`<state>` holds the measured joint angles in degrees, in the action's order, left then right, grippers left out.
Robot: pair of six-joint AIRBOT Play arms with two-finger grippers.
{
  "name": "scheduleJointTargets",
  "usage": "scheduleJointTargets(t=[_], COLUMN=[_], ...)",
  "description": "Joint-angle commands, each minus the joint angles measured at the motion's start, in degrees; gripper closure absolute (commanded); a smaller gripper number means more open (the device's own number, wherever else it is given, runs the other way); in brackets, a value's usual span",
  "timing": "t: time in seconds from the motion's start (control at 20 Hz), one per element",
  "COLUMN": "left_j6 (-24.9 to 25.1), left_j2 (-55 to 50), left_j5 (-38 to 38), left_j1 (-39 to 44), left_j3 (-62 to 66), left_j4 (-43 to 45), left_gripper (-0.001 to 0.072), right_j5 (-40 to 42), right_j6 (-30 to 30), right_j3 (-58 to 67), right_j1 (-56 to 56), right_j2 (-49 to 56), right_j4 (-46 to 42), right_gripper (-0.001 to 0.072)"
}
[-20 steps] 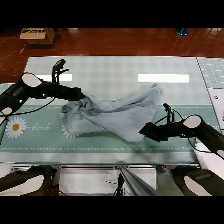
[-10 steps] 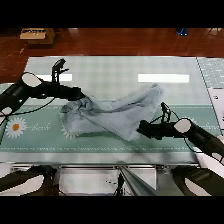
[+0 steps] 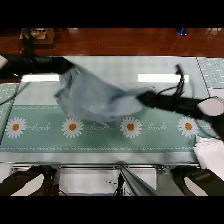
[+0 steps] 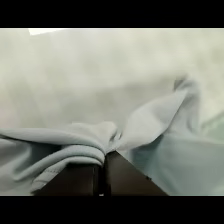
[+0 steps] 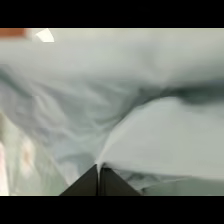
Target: Fold the shirts.
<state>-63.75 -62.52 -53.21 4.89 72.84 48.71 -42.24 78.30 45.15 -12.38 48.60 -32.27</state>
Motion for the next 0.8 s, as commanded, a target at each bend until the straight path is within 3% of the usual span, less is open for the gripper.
scheduleJointTargets(t=[0.0, 0.2, 0.45, 0.6, 0.75], left_j6=[0.28, -0.92, -10.62, -20.74, -27.58], left_j2=[8.41, 14.64, 20.52, 24.61, 27.08], left_j5=[-0.22, -6.73, -23.17, -32.54, -40.13], left_j1=[-0.92, -0.94, -0.94, -0.94, -0.94], left_j3=[13.00, 26.80, 34.10, 34.29, 34.29], left_j4=[4.07, 8.87, 9.05, 12.17, 12.94], left_gripper=[0.0680, 0.0680, 0.0680, 0.0681, 0.0681], right_j5=[-0.72, -1.11, -10.25, -21.77, -33.70], right_j6=[-2.47, -2.12, 1.38, 12.07, 17.49], right_j3=[16.72, 33.90, 45.99, 51.36, 55.17], right_j1=[7.82, 15.67, 19.02, 19.37, 19.37], right_j2=[-6.60, -8.35, -8.37, -10.03, -13.62], right_j4=[0.22, 0.22, -2.23, -16.59, -35.91], right_gripper=[0.0689, 0.0689, 0.0689, 0.0689, 0.0689])
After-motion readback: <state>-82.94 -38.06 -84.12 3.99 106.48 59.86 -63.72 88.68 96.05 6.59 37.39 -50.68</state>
